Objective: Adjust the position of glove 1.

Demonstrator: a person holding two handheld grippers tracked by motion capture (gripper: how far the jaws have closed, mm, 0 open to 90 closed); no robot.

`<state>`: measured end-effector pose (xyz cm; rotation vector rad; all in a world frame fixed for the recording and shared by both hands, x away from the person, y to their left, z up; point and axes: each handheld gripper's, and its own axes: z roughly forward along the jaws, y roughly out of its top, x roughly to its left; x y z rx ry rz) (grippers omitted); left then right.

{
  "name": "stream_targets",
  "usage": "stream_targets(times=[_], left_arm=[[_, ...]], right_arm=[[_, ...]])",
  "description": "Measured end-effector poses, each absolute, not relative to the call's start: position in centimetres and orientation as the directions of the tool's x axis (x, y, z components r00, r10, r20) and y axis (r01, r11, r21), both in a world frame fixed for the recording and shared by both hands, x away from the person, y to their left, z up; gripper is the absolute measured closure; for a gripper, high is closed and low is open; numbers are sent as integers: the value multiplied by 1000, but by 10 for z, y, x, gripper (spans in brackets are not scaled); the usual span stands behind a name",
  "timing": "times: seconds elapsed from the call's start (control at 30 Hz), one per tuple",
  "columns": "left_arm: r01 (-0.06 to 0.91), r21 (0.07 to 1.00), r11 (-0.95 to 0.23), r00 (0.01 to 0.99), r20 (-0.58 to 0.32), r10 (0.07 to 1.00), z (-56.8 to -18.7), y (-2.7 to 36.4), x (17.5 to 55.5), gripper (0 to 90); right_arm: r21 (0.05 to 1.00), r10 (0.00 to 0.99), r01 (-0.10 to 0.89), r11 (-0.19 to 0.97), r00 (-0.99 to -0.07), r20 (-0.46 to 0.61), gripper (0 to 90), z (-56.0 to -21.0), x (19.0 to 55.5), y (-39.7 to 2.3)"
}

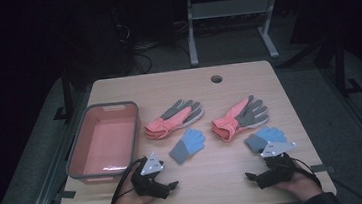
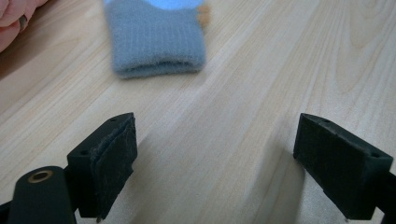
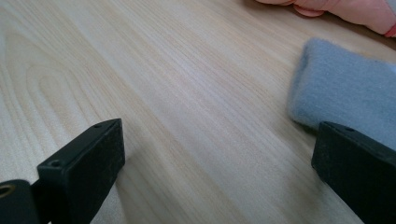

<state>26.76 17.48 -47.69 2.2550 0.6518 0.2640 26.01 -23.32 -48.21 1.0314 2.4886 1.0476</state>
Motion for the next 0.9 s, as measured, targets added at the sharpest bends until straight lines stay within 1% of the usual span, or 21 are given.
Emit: stream_targets(times=[0.2, 0.27, 0.33, 0.37, 0.4, 0.43, 0.47, 0.5, 0.53, 0.6, 0.63, 0.73, 0.8, 0.87, 0.9], left_arm=[[372, 724, -581, 848, -11, 529, -477, 175, 268, 127], [370, 724, -582, 850, -10, 527, -477, 175, 268, 127], [370, 724, -582, 850, -10, 527, -477, 175, 268, 127], [370, 724, -582, 850, -10, 527, -477, 175, 268, 128], [370, 724, -582, 850, -11, 527, -477, 175, 268, 128], [370, 724, -582, 850, -11, 527, -477, 174, 268, 128], [370, 724, -582, 850, -11, 527, -477, 174, 268, 128], [369, 724, -582, 850, -10, 526, -477, 175, 268, 128], [365, 724, -585, 852, -7, 523, -477, 174, 269, 127], [362, 723, -588, 854, -4, 521, -477, 174, 269, 128], [361, 724, -588, 854, -4, 520, -477, 174, 269, 128], [361, 724, -588, 854, -3, 520, -477, 174, 269, 128], [360, 724, -588, 854, -3, 520, -477, 174, 270, 128], [360, 724, -589, 854, -2, 520, -477, 174, 270, 128], [359, 723, -590, 855, -2, 518, -477, 174, 270, 128]], right_arm=[[685, 706, 533, 496, -707, 40, 35, -480, 259, -231], [673, 688, 531, 514, -724, 47, 151, -473, 258, -230], [690, 683, 521, 502, -728, 53, 220, -463, 255, -230], [690, 683, 521, 502, -728, 53, 220, -463, 255, -230], [705, 683, 510, 493, -729, 50, 259, -459, 255, -231], [716, 687, 519, 466, -722, 76, 305, -453, 257, -234], [716, 687, 519, 466, -722, 76, 305, -453, 257, -234], [716, 686, 525, 460, -722, 88, 325, -451, 259, -235], [724, 696, 528, 443, -712, 93, 366, -447, 263, -240], [726, 698, 526, 442, -710, 90, 372, -446, 265, -242], [726, 717, 536, 431, -692, 86, 403, -444, 271, -246], [730, 731, 536, 424, -678, 73, 417, -442, 278, -251], [726, 753, 551, 411, -654, 70, 450, -440, 288, -255], [725, 760, 555, 408, -647, 68, 458, -440, 290, -256], [725, 764, 556, 406, -642, 65, 486, -439, 294, -259]])
